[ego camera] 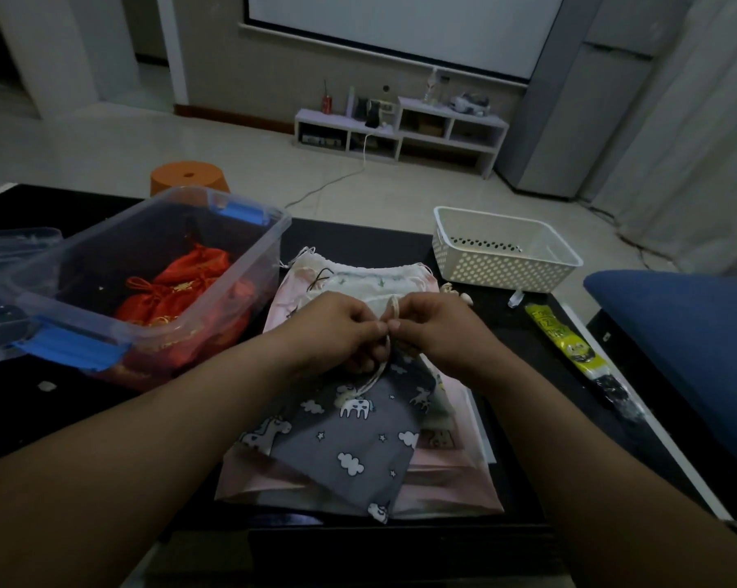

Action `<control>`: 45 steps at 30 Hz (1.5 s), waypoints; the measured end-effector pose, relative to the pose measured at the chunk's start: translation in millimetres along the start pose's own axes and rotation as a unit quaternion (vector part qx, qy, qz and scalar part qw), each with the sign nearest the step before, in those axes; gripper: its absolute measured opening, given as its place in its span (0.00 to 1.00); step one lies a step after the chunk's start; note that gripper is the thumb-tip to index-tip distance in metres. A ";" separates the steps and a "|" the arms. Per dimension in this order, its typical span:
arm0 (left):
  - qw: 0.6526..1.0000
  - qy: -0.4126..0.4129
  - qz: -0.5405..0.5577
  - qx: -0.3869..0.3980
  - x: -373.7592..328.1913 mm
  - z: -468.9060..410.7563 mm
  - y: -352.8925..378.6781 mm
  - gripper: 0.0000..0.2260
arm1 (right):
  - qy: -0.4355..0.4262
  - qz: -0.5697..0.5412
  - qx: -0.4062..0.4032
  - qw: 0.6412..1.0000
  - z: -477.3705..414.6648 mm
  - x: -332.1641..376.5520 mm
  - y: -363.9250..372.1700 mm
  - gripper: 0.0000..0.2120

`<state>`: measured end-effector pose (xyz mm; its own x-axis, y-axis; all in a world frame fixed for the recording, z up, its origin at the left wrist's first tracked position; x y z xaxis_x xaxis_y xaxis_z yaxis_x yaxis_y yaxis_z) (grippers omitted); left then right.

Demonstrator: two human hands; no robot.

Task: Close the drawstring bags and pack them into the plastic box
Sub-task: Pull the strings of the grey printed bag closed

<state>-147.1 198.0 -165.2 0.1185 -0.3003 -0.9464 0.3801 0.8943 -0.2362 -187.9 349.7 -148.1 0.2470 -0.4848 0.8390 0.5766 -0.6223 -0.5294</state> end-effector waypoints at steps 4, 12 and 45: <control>0.992 0.045 -0.116 -0.028 0.0 -4.1 -6.3 0.05 | 0.006 -0.005 -0.003 1.000 0.4 -2.1 -4.6 0.05; 0.953 0.135 -0.265 -0.048 -10.9 -0.9 -11.6 0.06 | -0.015 -0.065 0.073 0.995 4.8 -0.9 -5.4 0.05; 0.994 0.102 0.042 0.004 21.6 -11.3 -6.0 0.05 | -0.062 0.042 -0.034 0.997 3.5 10.6 -1.1 0.06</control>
<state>-157.2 189.9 -186.7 -0.0375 -0.1496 -0.9880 0.3847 0.9104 -0.1524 -183.2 347.3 -138.2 0.3883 -0.4599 0.7985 0.4964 -0.6256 -0.6018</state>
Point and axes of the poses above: each hand's wrist, its own z-axis away from the middle knuckle, its own y-axis out of the palm, x = y × z, the point moved 6 cm from there along -z, towards the middle knuckle, and after that the axes turned 15 degrees about x, right-handed, at the moved point
